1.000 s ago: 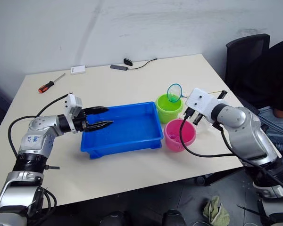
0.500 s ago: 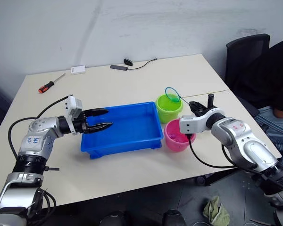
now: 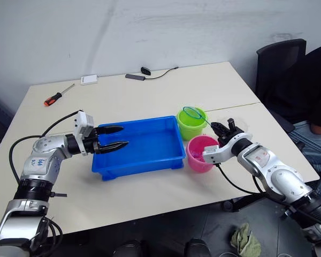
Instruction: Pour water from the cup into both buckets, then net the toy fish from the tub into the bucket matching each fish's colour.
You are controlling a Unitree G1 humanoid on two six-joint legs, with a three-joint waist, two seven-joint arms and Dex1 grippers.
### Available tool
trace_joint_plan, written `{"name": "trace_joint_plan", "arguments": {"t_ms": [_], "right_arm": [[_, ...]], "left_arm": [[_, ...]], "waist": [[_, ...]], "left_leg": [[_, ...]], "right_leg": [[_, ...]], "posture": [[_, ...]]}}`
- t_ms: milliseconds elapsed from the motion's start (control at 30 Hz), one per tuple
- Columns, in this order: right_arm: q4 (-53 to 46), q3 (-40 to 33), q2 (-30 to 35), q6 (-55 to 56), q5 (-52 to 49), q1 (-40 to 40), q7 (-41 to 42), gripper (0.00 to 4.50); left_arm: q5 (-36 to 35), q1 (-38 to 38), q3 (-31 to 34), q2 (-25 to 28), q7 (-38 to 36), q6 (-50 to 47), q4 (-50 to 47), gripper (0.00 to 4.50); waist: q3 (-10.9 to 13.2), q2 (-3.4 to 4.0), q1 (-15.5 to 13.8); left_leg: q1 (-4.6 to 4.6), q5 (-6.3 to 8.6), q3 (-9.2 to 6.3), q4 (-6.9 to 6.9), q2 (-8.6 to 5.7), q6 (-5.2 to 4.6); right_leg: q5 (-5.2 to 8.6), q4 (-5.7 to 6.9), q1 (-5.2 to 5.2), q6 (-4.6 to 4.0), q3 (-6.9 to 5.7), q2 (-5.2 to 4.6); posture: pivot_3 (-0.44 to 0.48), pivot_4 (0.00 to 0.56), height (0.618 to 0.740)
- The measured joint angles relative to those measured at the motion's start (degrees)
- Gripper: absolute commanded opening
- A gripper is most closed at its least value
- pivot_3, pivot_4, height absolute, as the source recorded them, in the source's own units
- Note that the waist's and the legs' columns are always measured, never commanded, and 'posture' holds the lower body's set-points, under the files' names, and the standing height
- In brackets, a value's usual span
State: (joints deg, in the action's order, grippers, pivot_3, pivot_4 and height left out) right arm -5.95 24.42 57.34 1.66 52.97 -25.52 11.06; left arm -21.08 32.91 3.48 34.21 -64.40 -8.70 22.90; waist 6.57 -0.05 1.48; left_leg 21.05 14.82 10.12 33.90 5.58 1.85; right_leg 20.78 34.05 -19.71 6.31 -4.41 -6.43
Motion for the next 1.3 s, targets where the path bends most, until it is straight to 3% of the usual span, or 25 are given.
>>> {"name": "trace_joint_plan", "arguments": {"t_ms": [167, 300, 400, 500, 700, 867, 1067, 1300], "right_arm": [[0.1, -1.2, -2.2, 1.1, -2.1, 1.5, 0.7, 0.00], [-1.0, -7.6, -4.1, 1.7, -15.1, -0.2, 7.4, 0.00], [-2.9, -14.8, -9.2, -4.1, -33.0, -1.1, 17.2, 0.00], [-10.0, -21.2, -10.5, -20.4, -57.9, -2.6, 34.8, 0.00], [-16.2, -21.4, -10.4, -37.4, -76.5, -2.8, 46.7, 0.00], [-16.2, -17.4, -10.9, -41.0, -78.9, -3.8, 49.8, 0.00], [-15.3, -8.2, -16.3, -39.2, -78.1, -3.4, 52.3, 0.00], [-5.0, 1.9, -24.0, -30.3, -69.7, -3.0, 52.8, 0.00]], "left_arm": [[-0.2, -0.8, 0.2, 0.0, 0.5, -0.6, -1.0, 3.67], [-2.3, -1.0, 1.1, 0.2, -1.0, -2.2, -2.3, 3.67], [-4.4, -2.1, 2.8, 3.6, -3.9, -4.5, -5.0, 3.67], [-7.3, -4.4, 5.2, 9.5, -6.6, -10.1, -10.4, 3.67], [-11.1, -9.0, 7.2, 12.7, -8.0, -16.1, -18.9, 3.67], [-12.7, -11.8, 7.5, 13.7, -8.8, -18.1, -23.1, 3.67], [-13.7, -18.2, 7.2, 15.0, -10.5, -19.1, -29.8, 3.67], [-10.1, -24.2, 1.7, 13.9, -12.1, -13.9, -32.7, 3.67]], "waist": [[0.0, -0.01, 0.1], [0.0, -0.01, 0.0], [0.0, -0.04, 0.1], [0.0, -0.04, 0.0], [0.0, 0.02, -0.2], [0.0, 0.03, -0.2], [-0.1, 0.13, -0.1], [-0.1, 0.16, 0.0]], "left_leg": [[0.00, -0.01, 0.00, 0.02, 0.00, 0.00], [0.00, 0.00, -0.02, 0.03, 0.00, -0.01], [-0.02, 0.00, -0.10, 0.04, 0.03, -0.01], [-0.05, 0.09, -0.46, -0.05, 0.06, -0.13], [-0.04, 0.34, -0.63, -0.04, 0.08, -0.56], [0.00, 0.35, -0.66, -0.04, 0.07, -0.56], [0.02, 0.34, -0.69, -0.05, -0.02, -0.48], [-0.04, 0.44, -0.67, -0.02, -0.08, -0.54]], "right_leg": [[0.01, 0.00, 0.02, 0.02, 0.02, 0.02], [0.01, 0.04, 0.13, 0.02, 0.02, 0.06], [0.01, 0.18, 0.10, 0.02, 0.03, 0.09], [0.00, 0.42, 0.12, 0.01, 0.04, 0.09], [0.04, 0.40, 0.18, -0.09, 0.07, -0.12], [0.17, 0.20, 0.08, -0.34, 0.05, -0.12], [0.17, 0.29, 0.06, -0.34, 0.04, -0.03], [0.20, -0.02, 0.06, -0.40, 0.04, -0.09]], "posture": [[0.000, 0.150, 0.733], [0.000, 0.150, 0.733], [0.000, 0.150, 0.733], [0.000, 0.150, 0.733], [0.000, 0.150, 0.733], [0.000, 0.150, 0.733], [0.000, 0.150, 0.733], [0.000, 0.150, 0.733]]}}
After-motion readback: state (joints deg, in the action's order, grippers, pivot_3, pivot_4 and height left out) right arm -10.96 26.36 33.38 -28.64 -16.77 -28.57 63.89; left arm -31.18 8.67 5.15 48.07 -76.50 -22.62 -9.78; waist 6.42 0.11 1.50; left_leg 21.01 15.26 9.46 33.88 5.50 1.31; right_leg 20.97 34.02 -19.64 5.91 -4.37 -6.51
